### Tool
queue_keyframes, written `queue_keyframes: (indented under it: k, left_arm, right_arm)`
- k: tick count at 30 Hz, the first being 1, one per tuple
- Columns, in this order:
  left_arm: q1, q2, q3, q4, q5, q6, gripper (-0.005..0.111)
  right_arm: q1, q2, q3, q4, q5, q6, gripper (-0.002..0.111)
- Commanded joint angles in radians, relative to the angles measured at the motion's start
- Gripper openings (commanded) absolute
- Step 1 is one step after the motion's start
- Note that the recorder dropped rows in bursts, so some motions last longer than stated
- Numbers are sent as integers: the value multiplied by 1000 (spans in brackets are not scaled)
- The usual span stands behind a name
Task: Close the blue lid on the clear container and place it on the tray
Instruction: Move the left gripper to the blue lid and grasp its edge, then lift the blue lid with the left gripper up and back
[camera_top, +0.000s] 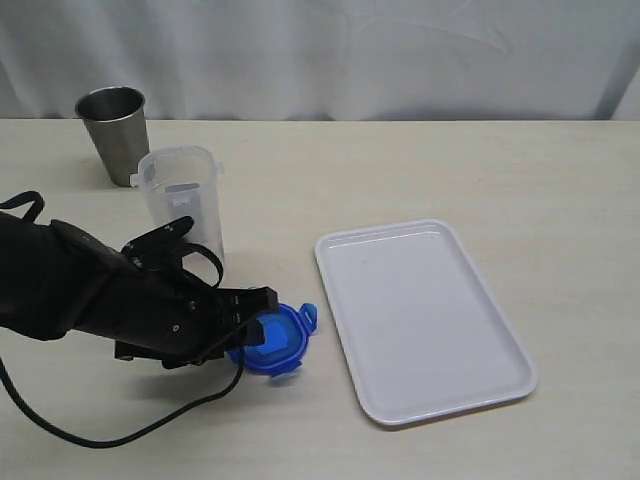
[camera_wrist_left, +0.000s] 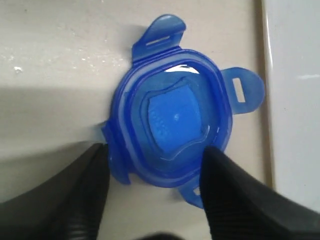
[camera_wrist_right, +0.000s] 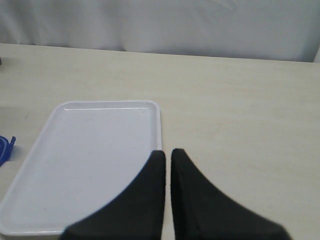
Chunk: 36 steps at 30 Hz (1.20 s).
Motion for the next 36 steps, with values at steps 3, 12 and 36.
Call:
queue_keyframes:
  k: [3, 12, 36]
  left_arm:
    - [-9, 2, -5, 24, 33, 1, 39]
    - [-9, 54, -5, 71, 35, -26, 45]
    - [-9, 58, -5, 111, 11, -21, 0]
  right_arm:
    - [3, -4, 3, -2, -3, -1, 4]
    - [3, -4, 3, -2, -3, -1, 4]
    - [3, -4, 3, -2, -3, -1, 4]
